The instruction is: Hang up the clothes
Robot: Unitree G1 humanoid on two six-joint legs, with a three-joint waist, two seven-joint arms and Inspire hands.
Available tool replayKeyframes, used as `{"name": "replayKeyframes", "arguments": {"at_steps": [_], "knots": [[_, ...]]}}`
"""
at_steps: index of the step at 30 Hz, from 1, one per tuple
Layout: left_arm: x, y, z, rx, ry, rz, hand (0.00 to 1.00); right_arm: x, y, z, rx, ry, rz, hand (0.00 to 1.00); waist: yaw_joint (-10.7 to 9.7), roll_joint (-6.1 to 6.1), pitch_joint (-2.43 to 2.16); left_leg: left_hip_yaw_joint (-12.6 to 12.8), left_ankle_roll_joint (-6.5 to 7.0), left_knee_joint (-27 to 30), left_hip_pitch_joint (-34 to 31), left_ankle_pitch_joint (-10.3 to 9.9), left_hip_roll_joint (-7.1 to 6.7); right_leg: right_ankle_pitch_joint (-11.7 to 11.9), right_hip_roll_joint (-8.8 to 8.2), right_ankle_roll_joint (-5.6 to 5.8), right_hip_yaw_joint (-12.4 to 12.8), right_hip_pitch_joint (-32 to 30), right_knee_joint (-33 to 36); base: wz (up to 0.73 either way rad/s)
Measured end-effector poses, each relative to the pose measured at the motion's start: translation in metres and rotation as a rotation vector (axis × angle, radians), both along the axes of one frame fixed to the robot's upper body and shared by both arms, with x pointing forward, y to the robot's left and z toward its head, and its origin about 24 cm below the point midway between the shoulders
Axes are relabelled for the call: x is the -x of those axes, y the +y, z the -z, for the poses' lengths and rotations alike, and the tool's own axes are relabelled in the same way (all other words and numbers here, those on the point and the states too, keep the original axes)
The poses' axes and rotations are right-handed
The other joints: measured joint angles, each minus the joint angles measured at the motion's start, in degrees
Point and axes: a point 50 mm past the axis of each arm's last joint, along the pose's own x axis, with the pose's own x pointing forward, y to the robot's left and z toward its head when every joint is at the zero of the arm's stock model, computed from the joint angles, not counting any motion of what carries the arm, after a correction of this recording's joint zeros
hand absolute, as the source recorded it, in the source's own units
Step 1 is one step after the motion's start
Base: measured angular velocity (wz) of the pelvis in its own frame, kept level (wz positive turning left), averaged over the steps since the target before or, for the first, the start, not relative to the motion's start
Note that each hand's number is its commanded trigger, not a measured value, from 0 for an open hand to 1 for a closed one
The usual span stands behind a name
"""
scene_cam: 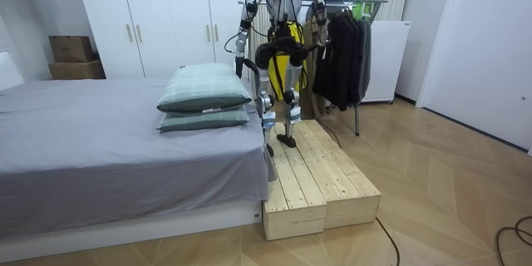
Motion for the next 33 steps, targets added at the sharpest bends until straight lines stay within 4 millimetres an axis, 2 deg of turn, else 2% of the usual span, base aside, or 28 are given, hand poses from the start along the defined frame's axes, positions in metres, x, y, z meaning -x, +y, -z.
{"name": "replayKeyframes", "arguments": {"at_steps": [3,7,13,21,24,33], "knots": [[0.002,-0.002,0.001,-0.002,-0.01,0.001,0.0,0.007,0.011,0.007,-0.034,0.028,-0.009,0.0,0.03,0.32,-0.01,0.37,-0.2,-0.32,-0.05,-0.53,0.16,0.23,0.16,0.16,-0.04,-0.33,0.03,-0.07],[0.004,-0.003,0.002,-0.009,-0.017,0.003,0.0,0.012,0.019,0.012,-0.057,0.048,-0.048,0.0,0.07,0.68,-0.14,0.45,-0.07,0.01,-0.71,-0.71,0.2,1.05,-0.1,-0.48,-1.19,-0.93,-0.13,0.0],[0.003,-0.008,0.003,-0.006,-0.018,0.003,0.0,0.018,0.031,0.019,-0.092,0.083,-0.063,0.0,0.26,1.24,-0.09,0.3,-0.08,-0.2,-0.73,-0.77,0.24,1.02,0.03,-0.55,-0.71,-1.03,-0.16,0.0],[0.001,-0.014,0.005,-0.007,-0.025,0.008,0.0,0.041,0.042,0.031,-0.164,0.182,-0.013,0.0,1.41,2.03,-0.08,-0.13,-0.05,-0.2,-0.73,-0.75,0.04,0.83,-0.12,-0.36,-0.38,-0.88,-0.51,0.0],[0.001,-0.016,0.006,-0.005,-0.026,0.007,0.0,0.042,0.043,0.032,-0.179,0.183,0.002,0.0,1.58,2.0,-0.04,-0.88,0.04,-0.2,-0.77,-0.77,-0.14,0.82,-0.22,-0.26,-0.37,-0.86,-0.79,-0.03],[0.002,-0.016,0.006,-0.011,-0.026,0.007,0.0,0.047,0.046,0.034,-0.215,0.21,0.016,0.0,1.57,1.78,-0.1,-1.05,0.14,-0.2,-0.83,-0.81,-0.25,0.97,-0.34,-0.04,-0.41,-0.75,-1.19,0.0]]}}
